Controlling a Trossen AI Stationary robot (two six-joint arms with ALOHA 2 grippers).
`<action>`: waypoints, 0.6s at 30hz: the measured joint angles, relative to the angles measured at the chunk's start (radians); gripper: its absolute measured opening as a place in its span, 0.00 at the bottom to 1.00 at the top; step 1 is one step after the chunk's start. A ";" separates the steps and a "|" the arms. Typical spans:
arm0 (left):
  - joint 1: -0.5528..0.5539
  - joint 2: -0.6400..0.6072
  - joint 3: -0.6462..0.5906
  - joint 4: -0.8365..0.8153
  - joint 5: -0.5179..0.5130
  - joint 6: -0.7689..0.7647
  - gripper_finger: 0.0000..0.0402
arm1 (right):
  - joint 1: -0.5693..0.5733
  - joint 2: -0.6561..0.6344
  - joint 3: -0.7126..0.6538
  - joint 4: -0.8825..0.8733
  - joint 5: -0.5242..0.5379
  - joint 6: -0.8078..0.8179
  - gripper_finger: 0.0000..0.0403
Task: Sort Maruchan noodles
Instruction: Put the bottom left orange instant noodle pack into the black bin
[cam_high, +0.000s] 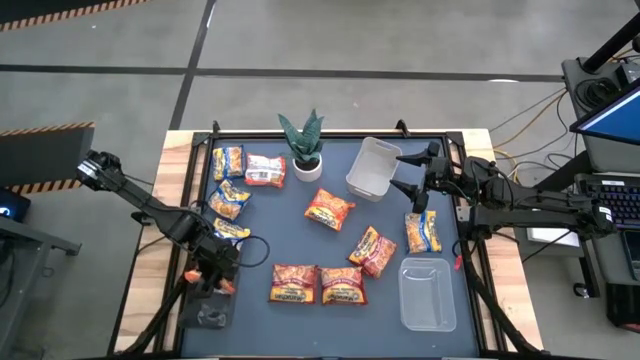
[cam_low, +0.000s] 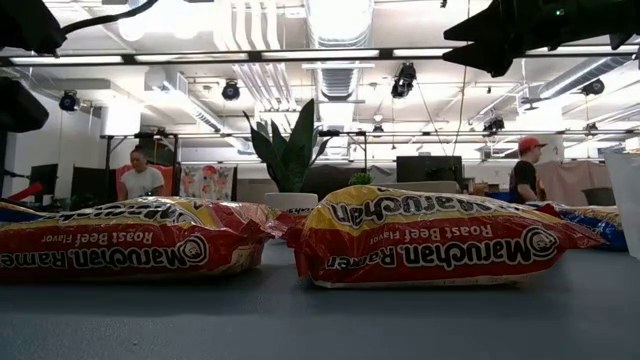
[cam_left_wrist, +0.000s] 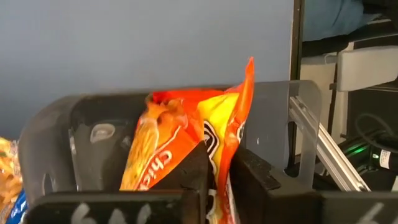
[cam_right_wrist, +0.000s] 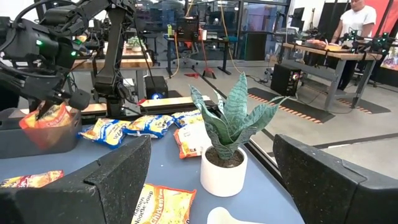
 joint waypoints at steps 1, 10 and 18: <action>0.000 0.000 0.000 -0.006 0.001 -0.002 0.13 | 0.000 0.000 0.000 0.000 0.000 0.000 0.81; -0.001 0.000 0.000 -0.064 0.001 -0.009 0.27 | 0.000 0.000 0.000 0.000 0.000 0.000 0.81; -0.001 0.000 0.004 -0.068 0.000 -0.025 0.26 | 0.000 0.000 0.000 0.000 0.000 0.000 0.81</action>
